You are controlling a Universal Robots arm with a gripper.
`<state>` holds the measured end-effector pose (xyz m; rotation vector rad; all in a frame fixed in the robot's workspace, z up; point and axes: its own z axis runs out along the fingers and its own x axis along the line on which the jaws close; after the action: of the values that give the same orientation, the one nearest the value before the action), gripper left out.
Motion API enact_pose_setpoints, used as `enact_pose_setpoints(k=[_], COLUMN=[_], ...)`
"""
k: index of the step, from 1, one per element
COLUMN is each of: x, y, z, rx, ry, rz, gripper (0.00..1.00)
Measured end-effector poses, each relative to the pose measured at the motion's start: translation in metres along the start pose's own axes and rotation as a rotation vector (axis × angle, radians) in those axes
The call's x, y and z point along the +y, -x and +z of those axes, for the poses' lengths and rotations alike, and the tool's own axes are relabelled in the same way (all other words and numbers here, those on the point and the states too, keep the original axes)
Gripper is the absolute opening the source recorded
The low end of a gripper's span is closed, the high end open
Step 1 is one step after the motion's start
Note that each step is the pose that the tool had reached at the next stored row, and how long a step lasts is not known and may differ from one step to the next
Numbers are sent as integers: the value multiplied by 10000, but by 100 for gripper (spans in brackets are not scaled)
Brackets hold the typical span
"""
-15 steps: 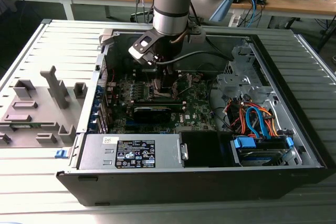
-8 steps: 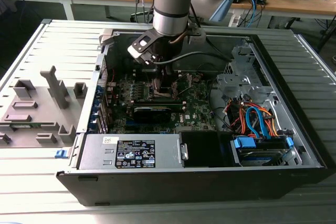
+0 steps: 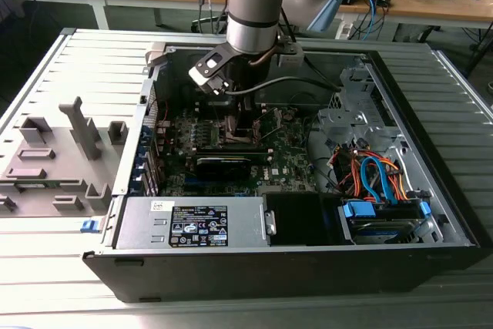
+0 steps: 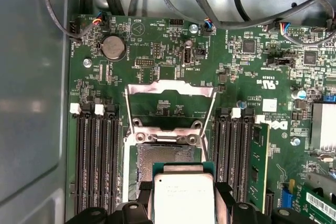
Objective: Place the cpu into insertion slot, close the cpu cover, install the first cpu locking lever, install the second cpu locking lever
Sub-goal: 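Place the cpu into insertion slot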
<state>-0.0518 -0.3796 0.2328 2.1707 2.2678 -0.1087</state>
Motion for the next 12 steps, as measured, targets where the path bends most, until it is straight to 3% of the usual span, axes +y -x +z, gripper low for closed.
enact_pose_setpoints(k=[6,12], x=[19,23], y=[-54,-63], z=[50,121], rx=[2,7], ry=[-7,-13], rz=[13,111], gripper=[55,55])
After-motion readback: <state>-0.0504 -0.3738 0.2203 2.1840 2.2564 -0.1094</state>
